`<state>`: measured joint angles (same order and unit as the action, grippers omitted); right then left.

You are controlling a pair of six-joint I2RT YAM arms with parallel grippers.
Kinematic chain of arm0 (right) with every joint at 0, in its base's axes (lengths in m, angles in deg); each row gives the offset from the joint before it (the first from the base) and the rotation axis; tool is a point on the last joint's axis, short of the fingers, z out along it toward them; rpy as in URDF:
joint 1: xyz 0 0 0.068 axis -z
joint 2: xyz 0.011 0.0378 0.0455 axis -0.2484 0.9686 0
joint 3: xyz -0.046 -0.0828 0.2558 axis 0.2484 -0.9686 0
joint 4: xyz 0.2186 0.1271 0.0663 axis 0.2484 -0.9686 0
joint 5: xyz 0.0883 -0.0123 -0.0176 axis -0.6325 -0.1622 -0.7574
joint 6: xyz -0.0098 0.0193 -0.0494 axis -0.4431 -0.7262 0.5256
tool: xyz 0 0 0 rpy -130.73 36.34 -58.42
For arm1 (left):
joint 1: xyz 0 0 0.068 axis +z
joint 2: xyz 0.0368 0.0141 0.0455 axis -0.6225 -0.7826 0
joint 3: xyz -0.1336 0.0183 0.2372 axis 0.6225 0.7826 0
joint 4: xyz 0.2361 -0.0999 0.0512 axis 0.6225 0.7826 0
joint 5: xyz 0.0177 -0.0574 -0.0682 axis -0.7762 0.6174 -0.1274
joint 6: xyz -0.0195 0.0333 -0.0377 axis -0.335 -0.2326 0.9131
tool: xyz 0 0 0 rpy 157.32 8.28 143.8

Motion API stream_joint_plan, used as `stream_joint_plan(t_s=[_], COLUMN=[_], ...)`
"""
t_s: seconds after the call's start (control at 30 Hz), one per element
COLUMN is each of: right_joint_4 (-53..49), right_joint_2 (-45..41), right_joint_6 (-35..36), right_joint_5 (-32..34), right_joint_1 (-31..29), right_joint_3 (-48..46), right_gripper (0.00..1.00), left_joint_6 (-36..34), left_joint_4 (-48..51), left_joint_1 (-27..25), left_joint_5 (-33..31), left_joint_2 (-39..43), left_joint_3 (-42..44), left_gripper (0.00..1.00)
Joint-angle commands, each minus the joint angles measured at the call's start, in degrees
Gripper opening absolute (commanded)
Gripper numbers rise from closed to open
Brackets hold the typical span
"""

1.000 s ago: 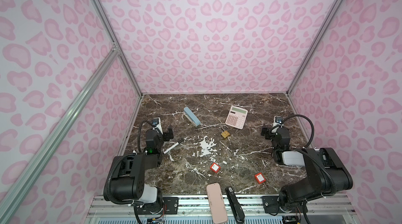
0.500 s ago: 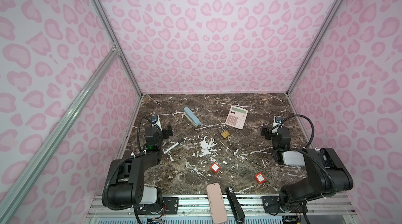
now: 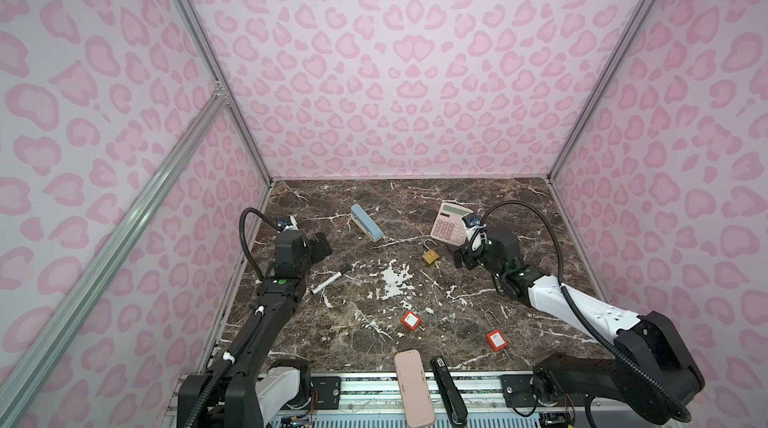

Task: Lock with the key

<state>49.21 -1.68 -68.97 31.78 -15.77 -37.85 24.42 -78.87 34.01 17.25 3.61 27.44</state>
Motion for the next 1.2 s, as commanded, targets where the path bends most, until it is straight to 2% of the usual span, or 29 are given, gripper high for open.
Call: stream_joint_plan(t_s=[0.0, 0.13, 0.2, 0.43, 0.73, 1.03, 1.17], right_joint_4=[-12.8, -23.7, -28.2, -35.1, -41.1, -44.4, -43.9], right_joint_2=[1.3, 4.7, 7.2, 17.0, 26.3, 29.4, 29.8], right_joint_6=[-1.3, -1.8, -2.7, -5.6, -5.3, -4.4, -4.6], right_joint_5=[-3.7, -2.8, -4.6, -10.1, -8.6, -2.4, -1.9], right_joint_1=[-5.6, -13.1, -15.7, -21.7, -26.3, -29.9, -30.3], right_joint_3=[2.4, 7.2, 9.8, 16.8, 23.0, 24.5, 24.9], right_gripper=[1.0, 1.0, 0.99, 0.96, 0.86, 0.71, 0.62], left_joint_6=[7.7, 10.0, 11.7, 14.5, 16.1, 17.5, 17.7], left_joint_4=[7.1, 9.0, 9.0, 9.1, 9.2, 9.4, 10.0], left_joint_1=[-1.7, -4.4, -5.2, -7.3, -8.9, -9.4, -9.7], left_joint_5=[3.0, 3.1, 3.3, 4.2, 4.8, 5.1, 5.2], left_joint_2=[1.5, 2.7, 3.4, 3.3, 3.5, 4.5, 4.3], left_joint_3=[0.5, 1.5, 2.5, 4.1, 5.8, 7.4, 7.5], left_gripper=[0.99, 0.98, 0.99, 0.98, 0.98, 0.99, 0.99])
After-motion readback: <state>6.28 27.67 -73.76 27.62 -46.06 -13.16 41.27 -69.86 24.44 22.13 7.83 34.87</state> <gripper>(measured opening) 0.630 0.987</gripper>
